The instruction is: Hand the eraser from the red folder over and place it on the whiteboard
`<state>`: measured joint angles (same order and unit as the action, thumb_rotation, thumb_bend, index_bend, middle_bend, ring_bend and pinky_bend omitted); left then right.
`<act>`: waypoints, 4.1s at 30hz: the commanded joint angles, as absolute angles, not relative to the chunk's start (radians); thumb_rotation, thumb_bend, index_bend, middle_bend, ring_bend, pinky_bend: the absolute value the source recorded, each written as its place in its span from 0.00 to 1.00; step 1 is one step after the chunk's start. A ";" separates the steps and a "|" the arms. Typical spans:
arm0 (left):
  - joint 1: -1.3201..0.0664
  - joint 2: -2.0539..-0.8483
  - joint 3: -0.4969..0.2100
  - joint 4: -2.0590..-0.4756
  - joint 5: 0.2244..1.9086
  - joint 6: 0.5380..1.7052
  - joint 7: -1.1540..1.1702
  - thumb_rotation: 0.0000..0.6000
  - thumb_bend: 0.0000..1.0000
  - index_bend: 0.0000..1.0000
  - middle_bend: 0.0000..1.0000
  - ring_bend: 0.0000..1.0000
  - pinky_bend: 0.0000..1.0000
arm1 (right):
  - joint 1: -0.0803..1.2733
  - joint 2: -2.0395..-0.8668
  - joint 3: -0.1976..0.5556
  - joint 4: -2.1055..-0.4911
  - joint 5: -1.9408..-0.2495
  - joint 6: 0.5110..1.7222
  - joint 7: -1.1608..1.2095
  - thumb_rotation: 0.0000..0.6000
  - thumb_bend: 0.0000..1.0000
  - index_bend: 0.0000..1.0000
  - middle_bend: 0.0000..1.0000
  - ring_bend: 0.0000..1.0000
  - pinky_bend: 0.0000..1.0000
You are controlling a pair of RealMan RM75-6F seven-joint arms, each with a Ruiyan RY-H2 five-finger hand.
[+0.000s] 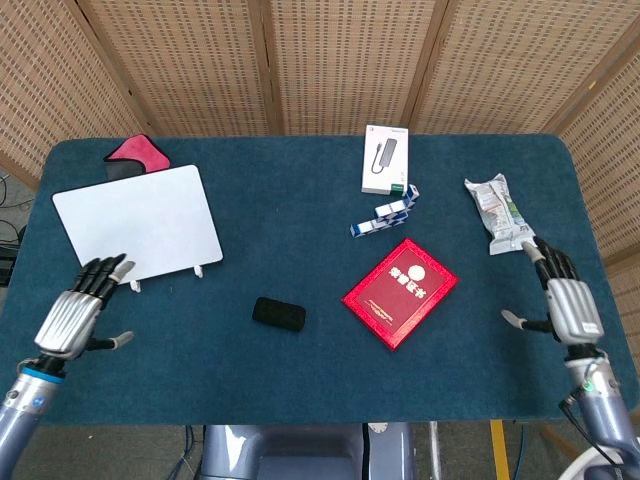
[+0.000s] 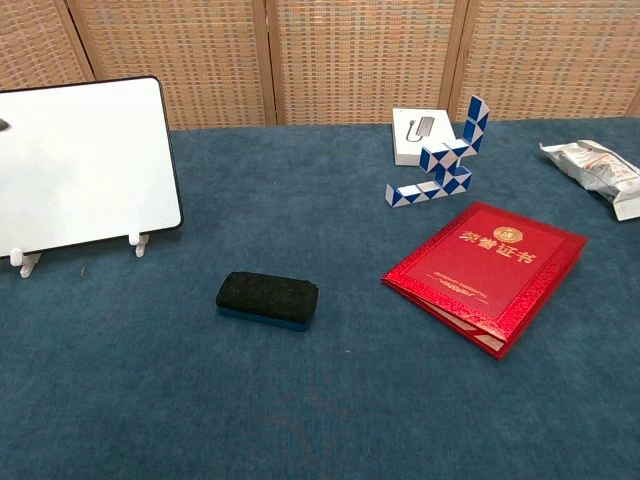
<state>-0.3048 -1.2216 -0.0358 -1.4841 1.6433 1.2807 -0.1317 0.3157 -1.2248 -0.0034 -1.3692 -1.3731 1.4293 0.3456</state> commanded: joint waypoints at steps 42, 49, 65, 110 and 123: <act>-0.824 -1.812 -0.190 -1.322 1.063 0.840 0.595 1.00 0.00 0.52 0.36 0.35 0.34 | 0.170 -1.134 0.042 -1.353 -1.521 1.514 0.401 1.00 0.00 0.00 0.00 0.00 0.04; -0.806 -1.806 -0.173 -1.301 1.130 0.916 0.551 1.00 0.13 0.70 0.49 0.47 0.43 | 0.170 -1.135 0.045 -1.353 -1.525 1.499 0.398 1.00 0.00 0.00 0.00 0.00 0.04; -0.673 -1.706 -0.210 -0.897 1.320 1.252 0.243 1.00 0.20 0.71 0.49 0.48 0.44 | 0.166 -1.131 0.046 -1.381 -1.545 1.481 0.358 1.00 0.00 0.00 0.00 0.00 0.04; -0.604 -1.861 -0.186 -0.378 1.407 1.556 -0.414 1.00 0.06 0.00 0.00 0.00 0.00 | 0.173 -1.124 0.048 -1.409 -1.533 1.409 0.328 1.00 0.00 0.00 0.00 0.00 0.04; -0.350 -1.182 -0.027 -1.463 1.369 1.470 -0.093 1.00 0.00 0.00 0.00 0.00 0.00 | 0.147 -1.116 0.047 -1.481 -1.539 1.454 0.222 1.00 0.00 0.00 0.00 0.00 0.04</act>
